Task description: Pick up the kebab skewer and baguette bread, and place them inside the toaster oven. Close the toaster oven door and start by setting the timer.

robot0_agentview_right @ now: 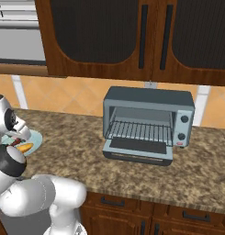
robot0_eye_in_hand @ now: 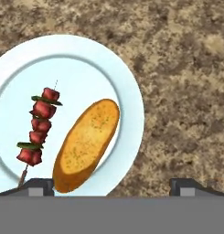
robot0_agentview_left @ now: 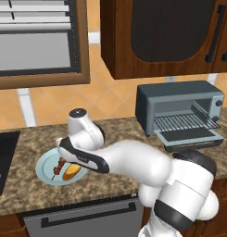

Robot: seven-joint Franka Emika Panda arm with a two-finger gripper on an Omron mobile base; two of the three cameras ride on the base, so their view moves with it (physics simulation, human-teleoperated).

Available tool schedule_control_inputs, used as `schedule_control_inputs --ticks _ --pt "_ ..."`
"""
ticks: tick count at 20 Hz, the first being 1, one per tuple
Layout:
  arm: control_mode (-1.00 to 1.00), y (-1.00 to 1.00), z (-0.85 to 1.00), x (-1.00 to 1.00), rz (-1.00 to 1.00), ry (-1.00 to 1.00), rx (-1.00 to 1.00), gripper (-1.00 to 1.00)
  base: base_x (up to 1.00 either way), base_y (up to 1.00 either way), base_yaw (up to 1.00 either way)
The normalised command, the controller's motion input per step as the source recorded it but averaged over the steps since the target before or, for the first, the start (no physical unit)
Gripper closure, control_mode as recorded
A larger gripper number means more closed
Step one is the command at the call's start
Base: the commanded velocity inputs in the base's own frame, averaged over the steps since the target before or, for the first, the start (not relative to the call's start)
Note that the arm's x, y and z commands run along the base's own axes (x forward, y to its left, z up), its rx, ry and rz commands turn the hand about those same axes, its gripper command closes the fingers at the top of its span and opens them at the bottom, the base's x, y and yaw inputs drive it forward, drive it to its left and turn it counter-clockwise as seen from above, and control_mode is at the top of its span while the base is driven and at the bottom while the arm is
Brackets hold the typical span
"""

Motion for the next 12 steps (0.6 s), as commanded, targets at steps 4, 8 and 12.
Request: schedule_control_inputs --ticks 4,8,12 --pt "-1.00 0.53 -0.40 0.52 -0.08 0.06 0.00 -1.00 0.00 0.00 0.00" --pt "-1.00 0.37 -0.41 0.44 -0.07 0.03 0.00 -1.00 0.00 0.00 0.00" --pt "-1.00 0.40 -0.25 0.48 -0.06 0.07 0.00 -1.00 0.00 0.00 0.00"
